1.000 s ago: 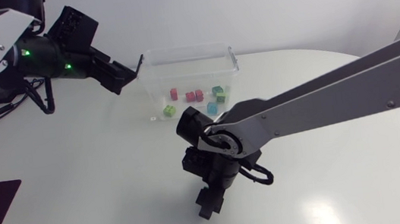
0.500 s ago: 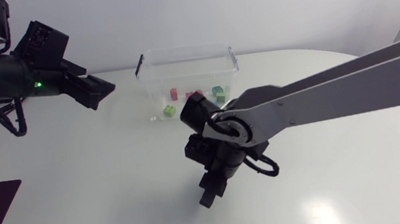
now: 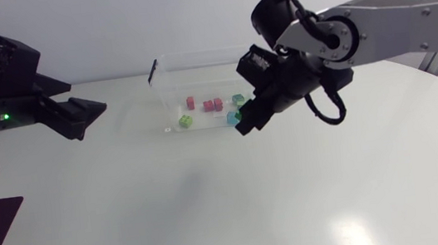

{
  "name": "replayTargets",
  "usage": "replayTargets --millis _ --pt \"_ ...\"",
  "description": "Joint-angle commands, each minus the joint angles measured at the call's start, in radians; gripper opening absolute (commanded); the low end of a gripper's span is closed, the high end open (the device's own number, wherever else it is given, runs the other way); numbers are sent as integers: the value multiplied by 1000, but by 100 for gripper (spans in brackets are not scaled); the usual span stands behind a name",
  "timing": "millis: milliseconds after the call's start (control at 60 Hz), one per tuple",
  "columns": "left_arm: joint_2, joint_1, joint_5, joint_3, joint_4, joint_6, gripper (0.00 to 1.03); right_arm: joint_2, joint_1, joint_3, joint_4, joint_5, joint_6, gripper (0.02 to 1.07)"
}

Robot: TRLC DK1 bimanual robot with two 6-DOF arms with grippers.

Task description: Place the duplo bricks in the container

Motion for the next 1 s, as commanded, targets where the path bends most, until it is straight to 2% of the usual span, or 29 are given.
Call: replayTargets --millis 0,317,533,667,733,833,867,933,983 --pt "-48 15 -1 -57 -17 -6 99 9 -18 46 8 12 18 34" --pt "-198 43 -17 -165 -32 -25 99 99 -61 213 86 47 21 34" --pt "-299 44 -83 -215 -49 -51 99 239 -84 352 116 61 18 34" --pt "-355 44 -89 -254 -54 -72 99 297 -90 388 155 73 21 36" --pt "-398 46 -92 -272 -54 -91 99 322 -90 398 181 84 18 47" --pt "-428 52 -95 -289 -55 -111 99 366 -94 428 204 108 15 84" --pt "-448 56 -97 -301 -55 -112 99 385 -99 441 212 113 15 93" --pt "-477 66 -97 -309 -61 -115 99 389 -105 444 227 114 17 102" --pt "-491 70 -97 -312 -65 -117 99 386 -108 441 230 117 18 102"
